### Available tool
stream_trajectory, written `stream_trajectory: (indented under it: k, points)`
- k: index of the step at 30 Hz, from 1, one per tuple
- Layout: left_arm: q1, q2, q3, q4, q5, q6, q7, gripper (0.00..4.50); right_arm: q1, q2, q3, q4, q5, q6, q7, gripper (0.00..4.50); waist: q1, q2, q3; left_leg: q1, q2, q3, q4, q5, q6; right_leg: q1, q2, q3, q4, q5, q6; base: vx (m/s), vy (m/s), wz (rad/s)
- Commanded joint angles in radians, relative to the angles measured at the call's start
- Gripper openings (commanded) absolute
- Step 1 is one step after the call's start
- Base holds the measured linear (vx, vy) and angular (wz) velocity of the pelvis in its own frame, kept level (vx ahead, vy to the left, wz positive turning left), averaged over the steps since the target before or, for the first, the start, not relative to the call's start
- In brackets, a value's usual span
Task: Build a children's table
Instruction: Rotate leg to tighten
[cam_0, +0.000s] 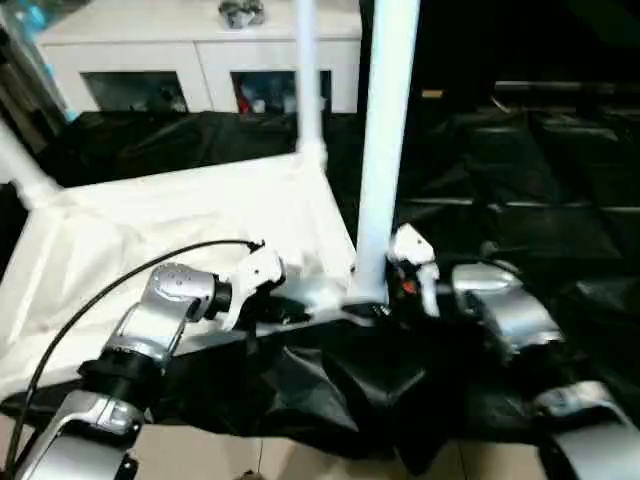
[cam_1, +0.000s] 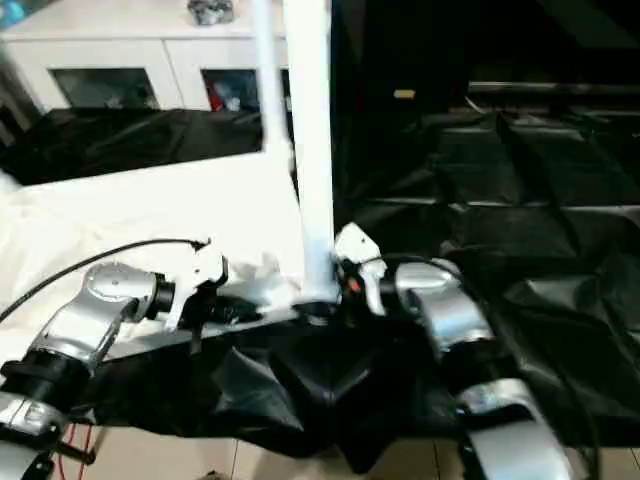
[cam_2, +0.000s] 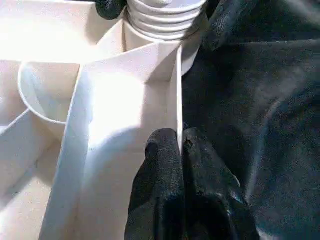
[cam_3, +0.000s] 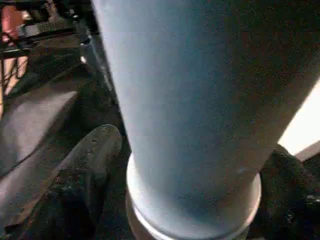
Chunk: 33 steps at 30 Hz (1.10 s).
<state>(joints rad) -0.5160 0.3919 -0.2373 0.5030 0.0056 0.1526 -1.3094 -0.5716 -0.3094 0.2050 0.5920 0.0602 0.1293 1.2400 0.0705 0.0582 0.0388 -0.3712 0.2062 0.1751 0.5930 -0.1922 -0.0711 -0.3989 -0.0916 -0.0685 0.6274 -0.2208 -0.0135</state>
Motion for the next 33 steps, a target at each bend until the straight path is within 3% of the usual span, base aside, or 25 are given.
stream_trajectory:
  k: [1,9,13,18,19,20,21,24,26,27,28,30,33]
  points:
    - [-0.005,-0.031,-0.05,-0.034,-0.023,-0.01,-0.02,0.0,0.015,0.034,0.078,-0.057,0.018,0.021,0.067,3.41,-0.001,-0.014,-0.061,0.006,0.021,0.001,-0.059,-0.098,0.098,0.057,-0.045,0.039,-0.064,0.013,-0.267,0.0,0.0,0.0]
    - [0.011,-0.036,-0.053,-0.033,-0.022,-0.018,-0.031,0.0,0.049,0.036,0.093,-0.107,0.026,0.055,0.076,2.88,0.005,-0.012,-0.061,0.007,0.021,0.001,-0.059,-0.096,0.09,0.057,-0.044,0.039,-0.064,0.011,-0.259,0.0,0.0,0.0]
    - [0.001,-0.07,-0.026,-0.014,-0.021,0.008,0.052,0.0,0.051,0.095,0.054,-0.079,0.008,0.044,-0.068,2.77,0.004,-0.015,-0.059,0.006,0.021,0.002,-0.059,-0.096,0.083,0.055,-0.044,0.041,-0.064,0.003,-0.255,0.0,0.0,0.0]
    - [-0.044,-0.153,0.021,0.026,0.009,0.06,0.256,0.0,-0.013,0.231,-0.049,0.098,-0.034,0.035,-0.453,2.74,-0.019,-0.01,-0.047,0.012,0.018,-0.003,-0.077,-0.198,0.01,0.049,-0.048,0.041,-0.086,-0.207,-0.221,-0.011,0.0,0.0]
    - [-0.05,-0.171,0.027,0.03,0.013,0.077,0.291,0.0,-0.017,0.249,-0.057,0.113,-0.033,0.034,-0.485,2.74,-0.024,-0.01,-0.049,0.016,0.017,-0.005,-0.077,-0.233,-0.004,0.051,-0.05,0.042,-0.091,-0.263,-0.201,0.0,0.0,0.0]
    - [-0.052,-0.181,0.03,0.032,0.015,0.084,0.309,0.0,-0.02,0.26,-0.062,0.124,-0.033,0.033,-0.506,2.74,-0.025,-0.011,-0.049,0.014,0.017,-0.005,-0.077,-0.229,-0.001,0.05,-0.05,0.044,-0.092,-0.251,-0.199,0.0,0.0,0.0]
    - [-0.057,-0.203,0.033,0.037,0.021,0.095,0.351,0.0,-0.03,0.286,-0.076,0.151,-0.032,0.039,-0.567,2.74,-0.026,-0.005,-0.051,0.013,0.017,-0.005,-0.077,-0.214,0.005,0.05,-0.048,0.044,-0.09,-0.215,-0.202,0.0,0.0,0.0]
    - [-0.064,-0.242,0.038,0.041,0.027,0.116,0.411,0.0,-0.051,0.336,-0.107,0.199,-0.036,0.054,-0.7,2.74,-0.031,-0.008,-0.053,0.008,0.014,-0.005,-0.075,-0.18,0.016,0.052,-0.046,0.042,-0.086,-0.151,-0.214,0.0,0.0,0.0]
    - [-0.065,-0.266,0.032,0.037,0.028,0.113,0.421,0.0,-0.064,0.36,-0.121,0.231,-0.036,0.049,-0.723,2.74,-0.031,-0.008,-0.054,0.007,0.013,-0.003,-0.073,-0.174,0.022,0.053,-0.047,0.042,-0.087,-0.147,-0.214,0.0,0.0,0.0]
    - [-0.065,-0.273,0.031,0.036,0.029,0.112,0.423,0.0,-0.069,0.367,-0.132,0.24,-0.029,0.045,-0.713,2.74,-0.032,-0.004,-0.054,0.006,0.013,-0.004,-0.073,-0.177,0.025,0.054,-0.047,0.041,-0.089,-0.144,-0.214,0.0,0.0,0.0]
    - [-0.065,-0.273,0.031,0.036,0.029,0.112,0.423,0.0,-0.069,0.367,-0.132,0.24,-0.029,0.045,-0.713,3.3,-0.032,-0.004,-0.055,0.007,0.014,-0.004,-0.072,-0.177,0.028,0.053,-0.046,0.041,-0.088,-0.137,-0.216,0.0,0.0,0.0]
    - [-0.063,-0.273,0.016,0.032,0.029,0.092,0.392,0.0,-0.077,0.359,-0.152,0.235,-0.006,0.049,-0.674,3.44,-0.031,-0.001,-0.057,0.006,0.014,-0.004,-0.071,-0.165,0.04,0.056,-0.046,0.04,-0.083,-0.093,-0.226,0.0,0.0,0.0]
    - [-0.048,-0.245,-0.005,0.015,0.023,0.071,0.334,0.0,-0.077,0.324,-0.122,0.218,-0.018,0.016,-0.611,3.8,-0.031,-0.001,-0.059,0.005,0.014,-0.004,-0.069,-0.157,0.049,0.058,-0.046,0.04,-0.08,-0.058,-0.236,0.0,0.0,0.0]
